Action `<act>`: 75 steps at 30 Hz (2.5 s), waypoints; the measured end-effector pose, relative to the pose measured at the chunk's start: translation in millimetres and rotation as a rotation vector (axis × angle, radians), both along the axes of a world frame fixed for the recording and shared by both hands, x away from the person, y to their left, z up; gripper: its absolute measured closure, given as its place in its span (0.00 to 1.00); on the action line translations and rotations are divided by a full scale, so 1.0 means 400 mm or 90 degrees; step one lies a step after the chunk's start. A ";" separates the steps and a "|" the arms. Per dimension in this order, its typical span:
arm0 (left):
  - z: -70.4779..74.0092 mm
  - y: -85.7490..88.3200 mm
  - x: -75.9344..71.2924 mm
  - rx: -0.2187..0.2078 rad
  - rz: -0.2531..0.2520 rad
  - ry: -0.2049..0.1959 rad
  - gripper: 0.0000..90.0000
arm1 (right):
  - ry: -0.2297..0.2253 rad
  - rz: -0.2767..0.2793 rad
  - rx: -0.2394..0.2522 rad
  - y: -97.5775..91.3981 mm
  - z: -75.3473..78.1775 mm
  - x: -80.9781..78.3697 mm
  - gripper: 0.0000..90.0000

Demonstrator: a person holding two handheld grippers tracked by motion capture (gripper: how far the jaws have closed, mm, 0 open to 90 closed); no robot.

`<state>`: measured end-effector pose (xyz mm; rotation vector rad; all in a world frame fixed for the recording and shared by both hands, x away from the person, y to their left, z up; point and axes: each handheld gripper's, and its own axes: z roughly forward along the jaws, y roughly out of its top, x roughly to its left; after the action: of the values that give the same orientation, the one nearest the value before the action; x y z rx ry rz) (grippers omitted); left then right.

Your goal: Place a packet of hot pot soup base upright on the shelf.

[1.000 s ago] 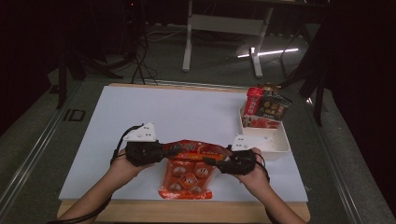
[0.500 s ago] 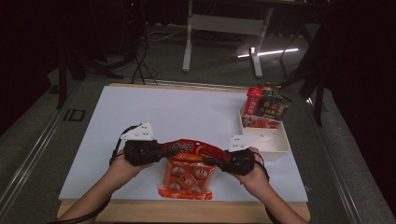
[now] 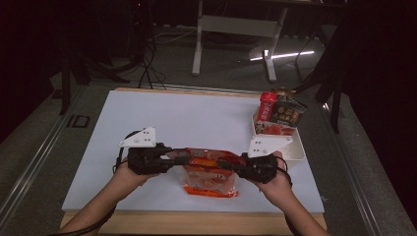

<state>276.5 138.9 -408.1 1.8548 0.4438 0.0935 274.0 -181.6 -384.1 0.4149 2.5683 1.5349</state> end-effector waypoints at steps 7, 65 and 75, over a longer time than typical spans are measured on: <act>-0.015 0.021 0.012 -0.040 0.034 0.017 0.39 | -0.006 -0.018 0.002 -0.023 0.024 0.010 1.00; -0.237 0.120 -0.052 -0.012 0.173 0.067 0.01 | -0.066 -0.346 0.102 -0.427 0.182 0.197 1.00; -0.244 0.128 -0.050 -0.014 0.176 0.073 0.01 | -0.017 -0.346 0.101 -0.447 0.119 0.237 1.00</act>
<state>256.6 190.0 -505.9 1.7742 0.7771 0.1692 368.8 -360.4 -336.4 1.0016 2.0673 1.5119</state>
